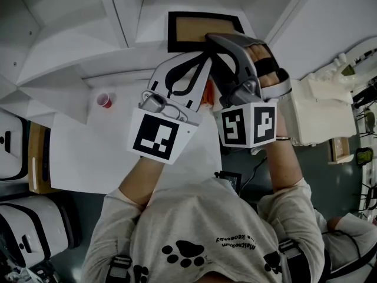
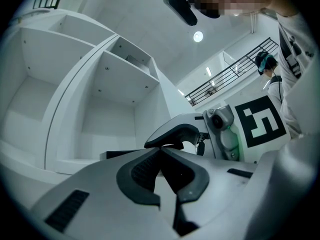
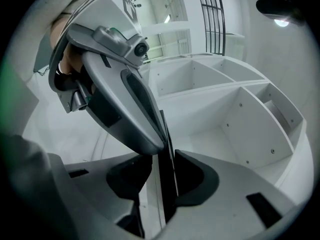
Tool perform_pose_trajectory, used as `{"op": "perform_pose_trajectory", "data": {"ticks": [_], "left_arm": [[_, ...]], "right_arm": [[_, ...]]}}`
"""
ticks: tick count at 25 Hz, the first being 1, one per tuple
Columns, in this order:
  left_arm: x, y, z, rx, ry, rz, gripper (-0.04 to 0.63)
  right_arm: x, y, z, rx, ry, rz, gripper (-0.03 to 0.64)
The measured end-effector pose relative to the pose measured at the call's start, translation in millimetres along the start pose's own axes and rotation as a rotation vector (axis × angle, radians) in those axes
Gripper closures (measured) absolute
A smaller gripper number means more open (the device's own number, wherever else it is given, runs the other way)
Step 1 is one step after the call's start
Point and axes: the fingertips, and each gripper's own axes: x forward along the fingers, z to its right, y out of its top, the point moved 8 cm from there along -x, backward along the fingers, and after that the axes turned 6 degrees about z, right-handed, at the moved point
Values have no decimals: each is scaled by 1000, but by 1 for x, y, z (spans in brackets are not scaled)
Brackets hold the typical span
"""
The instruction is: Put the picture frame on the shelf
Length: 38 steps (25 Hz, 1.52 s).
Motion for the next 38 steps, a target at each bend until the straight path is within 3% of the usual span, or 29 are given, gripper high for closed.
{"op": "perform_pose_trajectory", "data": {"ticks": [17, 29, 33, 38], "left_arm": [[15, -3, -1, 4, -25, -1, 575], [22, -12, -10, 9, 4, -8, 575], [24, -12, -11, 15, 10, -10, 575], [26, -11, -12, 30, 18, -14, 575]], "right_arm": [[-12, -9, 3, -54, -33, -40, 456], [-14, -15, 2, 10, -59, -59, 456], [-15, -16, 5, 58, -85, -52, 526], [-16, -15, 7, 88, -102, -46, 532]]}}
